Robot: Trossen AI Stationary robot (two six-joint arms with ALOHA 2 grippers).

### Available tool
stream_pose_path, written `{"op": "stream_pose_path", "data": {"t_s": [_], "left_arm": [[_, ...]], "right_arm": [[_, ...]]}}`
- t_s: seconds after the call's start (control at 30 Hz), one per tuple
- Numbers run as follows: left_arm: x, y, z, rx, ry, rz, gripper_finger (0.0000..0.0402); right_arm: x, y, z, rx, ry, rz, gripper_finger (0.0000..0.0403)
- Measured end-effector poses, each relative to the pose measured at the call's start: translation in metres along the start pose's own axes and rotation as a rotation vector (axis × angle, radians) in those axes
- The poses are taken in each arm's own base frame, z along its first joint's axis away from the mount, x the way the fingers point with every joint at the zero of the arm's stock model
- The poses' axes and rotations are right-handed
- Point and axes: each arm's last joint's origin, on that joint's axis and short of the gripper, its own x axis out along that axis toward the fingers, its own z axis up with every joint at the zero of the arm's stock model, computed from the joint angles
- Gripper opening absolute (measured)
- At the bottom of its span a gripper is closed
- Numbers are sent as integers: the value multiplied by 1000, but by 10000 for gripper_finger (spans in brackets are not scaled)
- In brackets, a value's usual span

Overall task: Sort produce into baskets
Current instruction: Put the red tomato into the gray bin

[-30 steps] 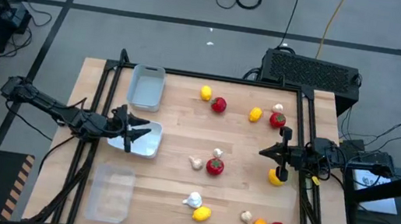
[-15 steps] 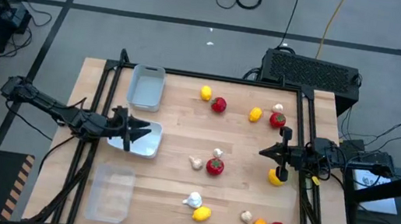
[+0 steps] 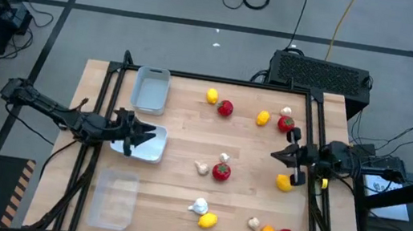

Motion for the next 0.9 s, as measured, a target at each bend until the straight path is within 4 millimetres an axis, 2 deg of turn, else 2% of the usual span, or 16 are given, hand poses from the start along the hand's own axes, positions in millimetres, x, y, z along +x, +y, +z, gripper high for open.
{"op": "stream_pose_path", "data": {"t_s": [0.1,0.2,0.37,0.47,0.67,0.9], "left_arm": [[9,-14,17,117,0,-11,176],[26,-33,35,256,25,-26,176],[71,-72,60,471,118,-74,176],[101,-93,68,564,166,-103,176],[157,-120,59,697,251,-141,176],[211,-125,28,748,344,-118,176]], "right_arm": [[0,0,4,55,-41,2,0],[0,0,6,137,-64,0,0],[1,1,10,221,-100,15,2],[3,3,8,262,-80,36,11],[13,7,8,311,-69,56,42],[38,12,25,288,36,58,68]]}}
